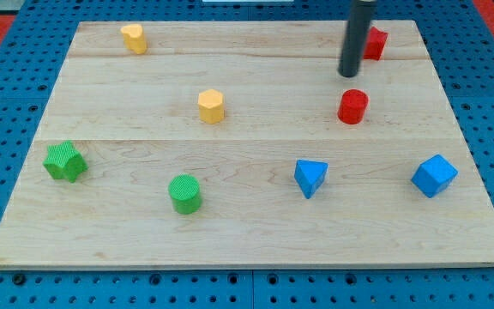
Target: Slide the blue cube closer to the blue triangle
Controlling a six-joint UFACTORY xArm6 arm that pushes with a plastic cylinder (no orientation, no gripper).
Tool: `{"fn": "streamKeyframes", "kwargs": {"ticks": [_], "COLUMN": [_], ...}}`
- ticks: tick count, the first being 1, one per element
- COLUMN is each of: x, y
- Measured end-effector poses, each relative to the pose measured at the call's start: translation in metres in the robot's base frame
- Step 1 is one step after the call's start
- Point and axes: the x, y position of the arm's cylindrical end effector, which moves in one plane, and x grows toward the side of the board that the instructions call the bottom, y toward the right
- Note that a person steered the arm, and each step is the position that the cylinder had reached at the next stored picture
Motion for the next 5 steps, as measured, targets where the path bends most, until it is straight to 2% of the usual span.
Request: {"fn": "streamKeyframes", "kwargs": {"ticks": [2, 3, 4, 5], "x": [0.024, 0.035, 0.035, 0.036], "y": [0.007, 0.034, 0.091, 0.098]}}
